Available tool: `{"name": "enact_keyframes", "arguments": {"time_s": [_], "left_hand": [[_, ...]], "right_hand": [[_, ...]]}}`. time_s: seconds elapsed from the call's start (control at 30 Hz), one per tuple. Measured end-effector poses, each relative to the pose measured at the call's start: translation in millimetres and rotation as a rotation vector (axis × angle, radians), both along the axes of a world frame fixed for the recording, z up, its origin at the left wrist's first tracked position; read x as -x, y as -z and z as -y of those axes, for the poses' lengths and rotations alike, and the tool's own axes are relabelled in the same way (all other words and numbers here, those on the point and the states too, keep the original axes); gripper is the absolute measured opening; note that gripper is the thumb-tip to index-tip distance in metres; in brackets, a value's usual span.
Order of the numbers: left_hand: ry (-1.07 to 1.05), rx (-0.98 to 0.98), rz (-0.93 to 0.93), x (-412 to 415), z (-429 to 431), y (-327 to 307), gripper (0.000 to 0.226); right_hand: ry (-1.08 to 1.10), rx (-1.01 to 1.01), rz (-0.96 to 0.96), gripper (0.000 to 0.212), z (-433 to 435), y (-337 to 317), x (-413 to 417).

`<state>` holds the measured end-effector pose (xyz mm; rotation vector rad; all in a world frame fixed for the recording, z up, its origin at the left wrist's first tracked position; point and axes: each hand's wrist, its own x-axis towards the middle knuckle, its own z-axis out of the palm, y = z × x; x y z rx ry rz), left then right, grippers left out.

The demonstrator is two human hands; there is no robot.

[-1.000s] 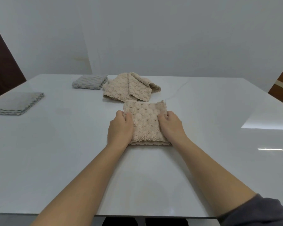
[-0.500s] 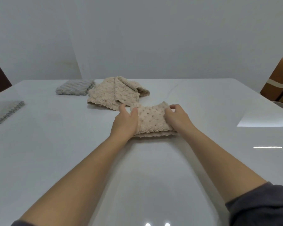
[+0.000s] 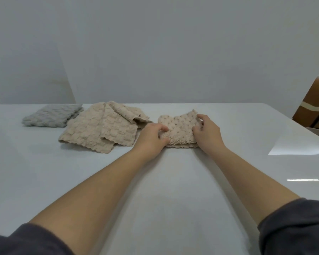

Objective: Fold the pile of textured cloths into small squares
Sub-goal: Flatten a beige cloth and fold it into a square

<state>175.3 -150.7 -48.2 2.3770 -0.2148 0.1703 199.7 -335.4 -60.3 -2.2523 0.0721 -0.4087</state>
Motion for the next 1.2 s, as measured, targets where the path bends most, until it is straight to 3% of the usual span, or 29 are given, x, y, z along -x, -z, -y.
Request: {"name": "enact_keyframes", "arguments": {"time_s": [0.33,0.5,0.63,0.7,0.83,1.2], "left_hand": [[0.033,-0.016,0.175,-97,40,17,0.019],[0.034,-0.1,0.212,-120,52,25,0.027],[-0.009,-0.319,0.294,-121,55,27,0.033],[0.066,-0.413,0.288,-122,55,26,0.035],[0.132,-0.511,0.211,-129,61,26,0.022],[0.069,-0.505,0.101,-148,77,29,0.036]], "right_hand": [[0.048,0.036,0.182,0.032,27,13,-92],[0.071,0.121,0.163,0.026,37,14,-123],[0.106,0.449,0.168,0.036,36,10,-119],[-0.043,0.552,0.146,0.037,34,6,-113],[-0.218,0.791,-0.199,0.051,37,10,-114],[-0.194,0.716,-0.167,0.051,48,16,-130]]}}
